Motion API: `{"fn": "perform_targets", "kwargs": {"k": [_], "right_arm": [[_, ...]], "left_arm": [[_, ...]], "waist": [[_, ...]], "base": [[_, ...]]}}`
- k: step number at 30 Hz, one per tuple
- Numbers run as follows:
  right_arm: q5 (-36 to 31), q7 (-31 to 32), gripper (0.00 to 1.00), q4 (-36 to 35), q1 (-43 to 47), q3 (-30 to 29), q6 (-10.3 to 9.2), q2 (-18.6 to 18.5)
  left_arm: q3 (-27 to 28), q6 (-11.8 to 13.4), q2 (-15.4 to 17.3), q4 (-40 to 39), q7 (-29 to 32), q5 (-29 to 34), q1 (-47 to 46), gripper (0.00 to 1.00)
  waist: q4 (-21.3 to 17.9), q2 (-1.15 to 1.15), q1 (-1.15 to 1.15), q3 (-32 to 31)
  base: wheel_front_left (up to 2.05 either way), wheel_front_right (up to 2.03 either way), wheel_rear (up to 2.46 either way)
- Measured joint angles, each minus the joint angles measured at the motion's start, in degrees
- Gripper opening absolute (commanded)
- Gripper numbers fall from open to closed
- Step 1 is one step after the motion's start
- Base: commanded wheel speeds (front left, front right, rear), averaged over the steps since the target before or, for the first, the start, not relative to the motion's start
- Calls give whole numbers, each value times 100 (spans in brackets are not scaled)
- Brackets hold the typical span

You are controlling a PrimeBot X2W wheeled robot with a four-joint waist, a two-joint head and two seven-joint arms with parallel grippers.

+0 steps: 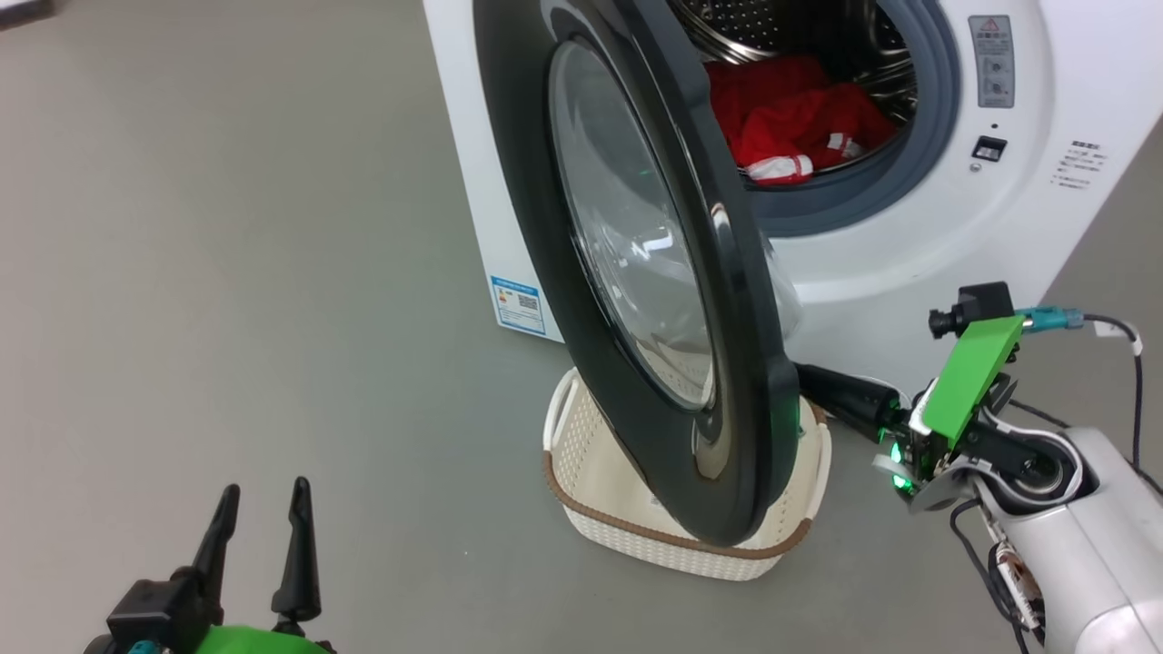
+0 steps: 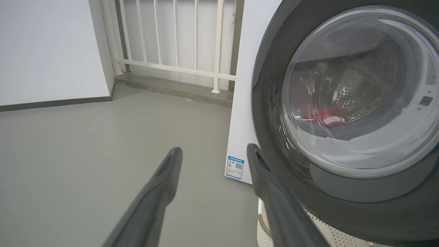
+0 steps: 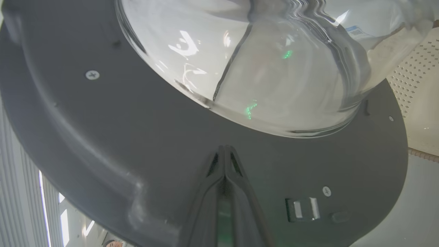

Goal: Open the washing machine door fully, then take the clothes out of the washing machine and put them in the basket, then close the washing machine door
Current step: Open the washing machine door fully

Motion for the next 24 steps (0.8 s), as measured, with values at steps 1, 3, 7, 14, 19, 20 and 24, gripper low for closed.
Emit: {"fn": "perform_targets", "kwargs": {"k": [1, 3, 7, 14, 19, 20, 24], "right_arm": [[1, 2, 0, -10, 32, 1, 0, 15], [3, 8, 0, -16, 87, 4, 0, 53], [20, 49, 0, -102, 120, 7, 0, 104], [32, 55, 0, -211, 186, 18, 0, 179], [32, 76, 0, -226, 186, 41, 0, 281], [32, 86, 0, -232, 186, 56, 0, 299], [32, 107, 0, -240, 186, 80, 0, 355]], "left_arm": [[-3, 0, 1, 5, 0, 0, 1, 100], [-10, 0, 1, 9, 0, 0, 2, 100], [-19, 2, 1, 10, 0, -1, 5, 100], [-30, 3, 1, 10, 0, -2, 7, 100], [-34, 8, 0, 10, 0, -7, 7, 100], [-34, 15, 0, 10, 0, -10, 7, 100], [-37, 21, 0, 10, 0, -10, 7, 100]], "waist": [[23, 0, 0, -9], [69, 0, 0, -22], [158, 0, 0, -28], [292, 0, 0, 2], [344, 0, 0, 46], [355, 0, 0, 51], [384, 0, 0, 59]], "base": [[0, 0, 0], [0, 0, 0], [0, 0, 0], [0, 0, 0], [0, 0, 0], [0, 0, 0], [0, 0, 0]]}}
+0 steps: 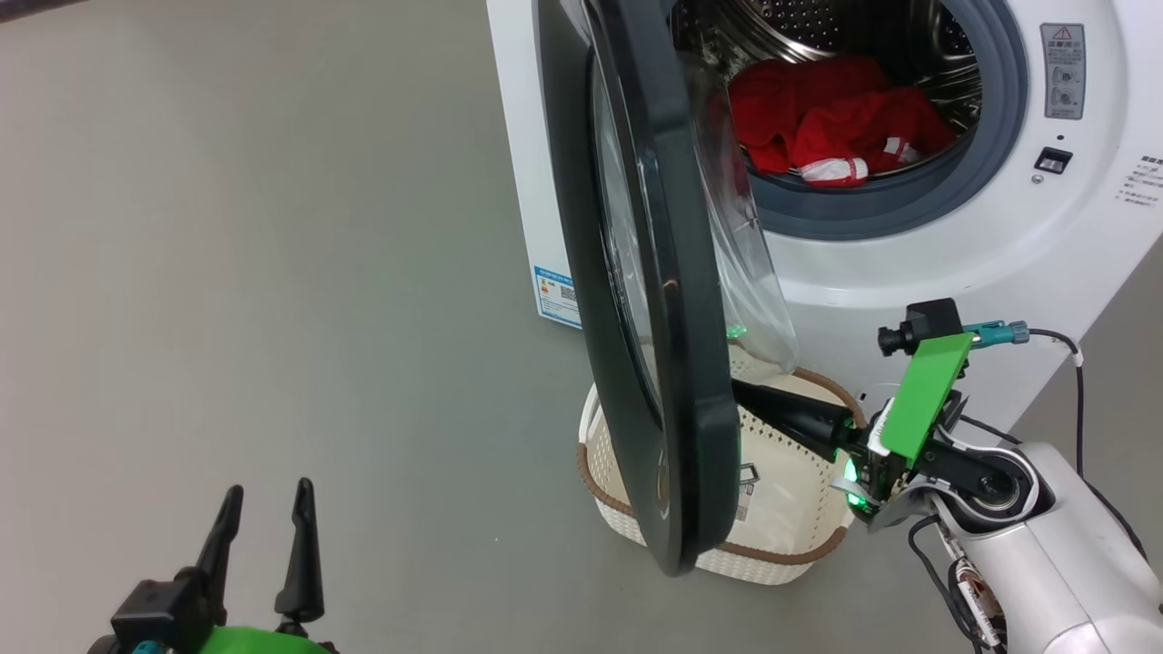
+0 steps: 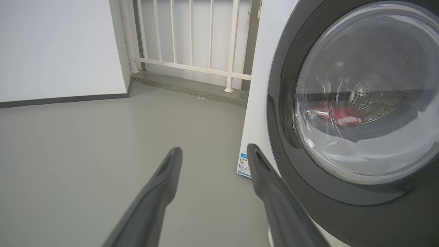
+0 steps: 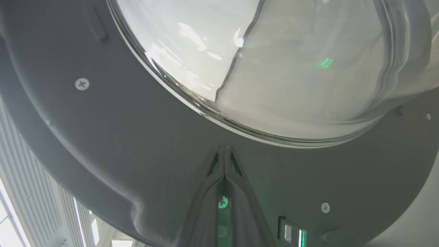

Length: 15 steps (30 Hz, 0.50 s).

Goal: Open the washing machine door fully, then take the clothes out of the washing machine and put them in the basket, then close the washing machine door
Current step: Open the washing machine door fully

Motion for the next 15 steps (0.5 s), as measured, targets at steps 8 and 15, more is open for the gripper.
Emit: {"fn": "perform_targets", "kwargs": {"k": [8, 15], "right_arm": [[0, 52, 0, -4, 1, 32, 0, 67], [0, 145, 0, -15, 12, 84, 0, 146]], "left_arm": [[-35, 1, 0, 0, 0, -1, -1, 100], [-54, 32, 0, 0, 0, -1, -1, 100]], "waist": [[72, 0, 0, -11], [124, 0, 0, -14]], "base": [[0, 0, 0], [0, 0, 0]]}}
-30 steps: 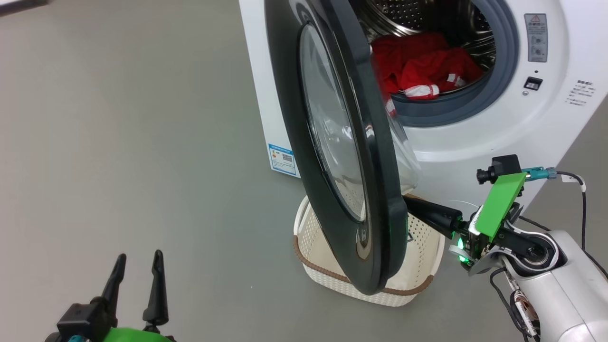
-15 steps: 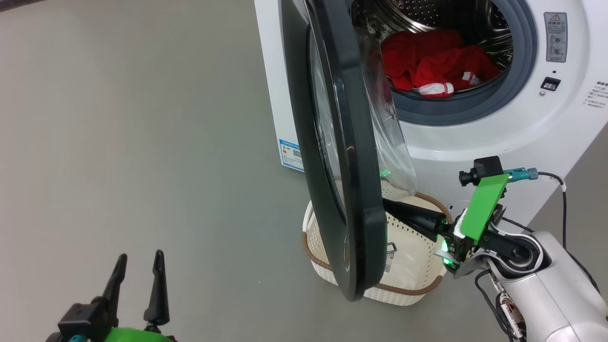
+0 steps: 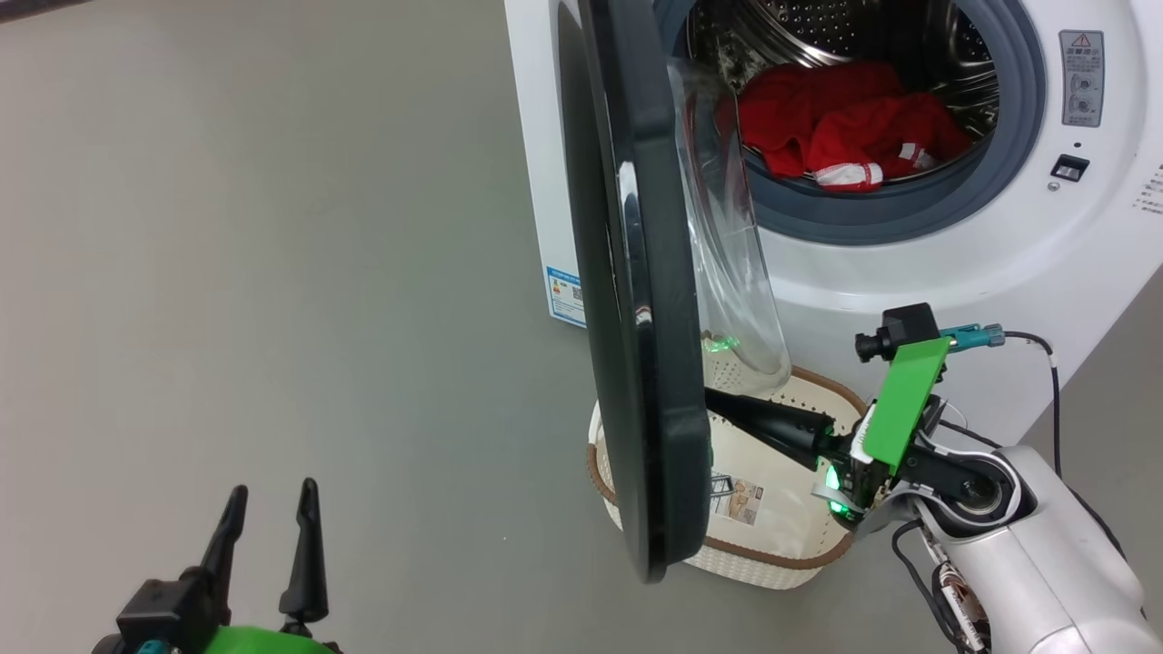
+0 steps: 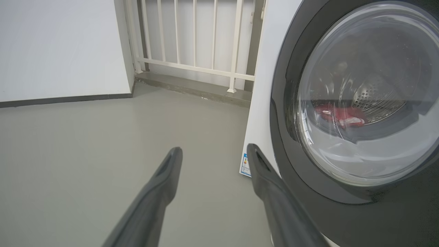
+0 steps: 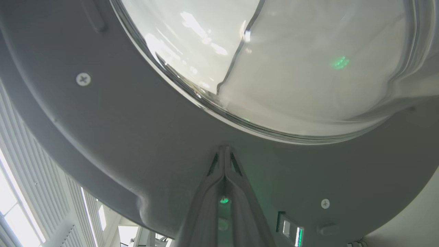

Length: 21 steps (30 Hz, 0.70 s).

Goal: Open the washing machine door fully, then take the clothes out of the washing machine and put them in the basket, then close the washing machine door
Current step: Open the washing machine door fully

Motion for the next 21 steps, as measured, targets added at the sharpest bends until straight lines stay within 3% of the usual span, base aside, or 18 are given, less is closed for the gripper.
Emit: {"fn": "perform_targets", "kwargs": {"k": [21], "right_arm": [[-7, 101, 0, 0, -5, 137, 0, 398]], "left_arm": [[-19, 19, 0, 1, 0, -18, 0, 100]], "waist": [[122, 0, 0, -33]], "base": [[0, 0, 0]]}}
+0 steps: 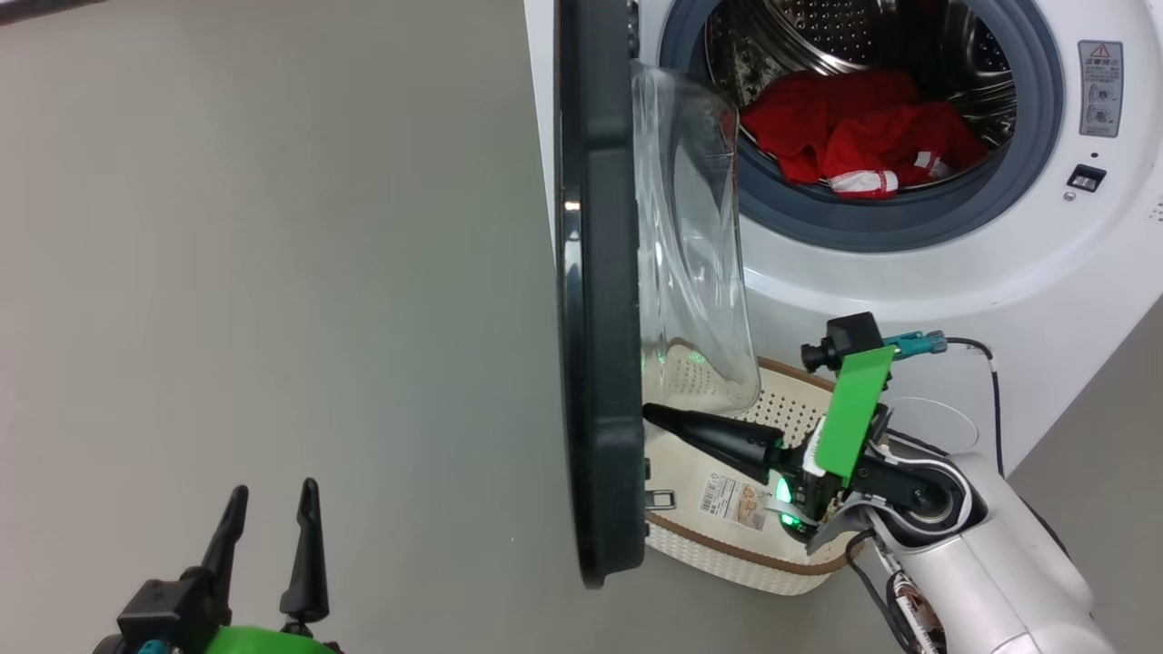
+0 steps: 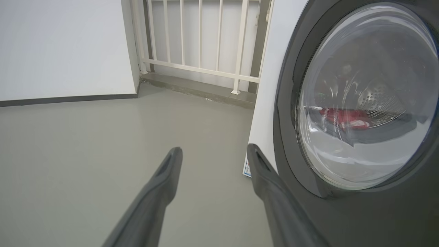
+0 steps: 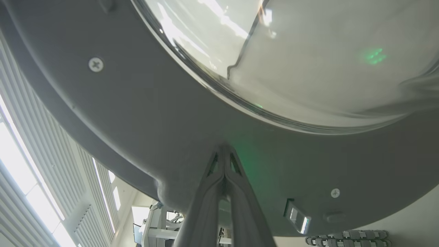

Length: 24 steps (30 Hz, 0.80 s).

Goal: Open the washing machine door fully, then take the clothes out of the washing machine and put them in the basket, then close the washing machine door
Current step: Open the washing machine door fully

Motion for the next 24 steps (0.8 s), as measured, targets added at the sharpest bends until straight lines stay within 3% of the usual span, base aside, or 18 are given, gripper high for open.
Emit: {"fn": "perform_targets", "kwargs": {"k": [24], "right_arm": [[-46, 7, 0, 167, -124, 188, 0, 299]], "left_arm": [[-18, 25, -1, 9, 0, -23, 0, 100]], "waist": [[55, 0, 0, 8]], "base": [[0, 0, 0]]}}
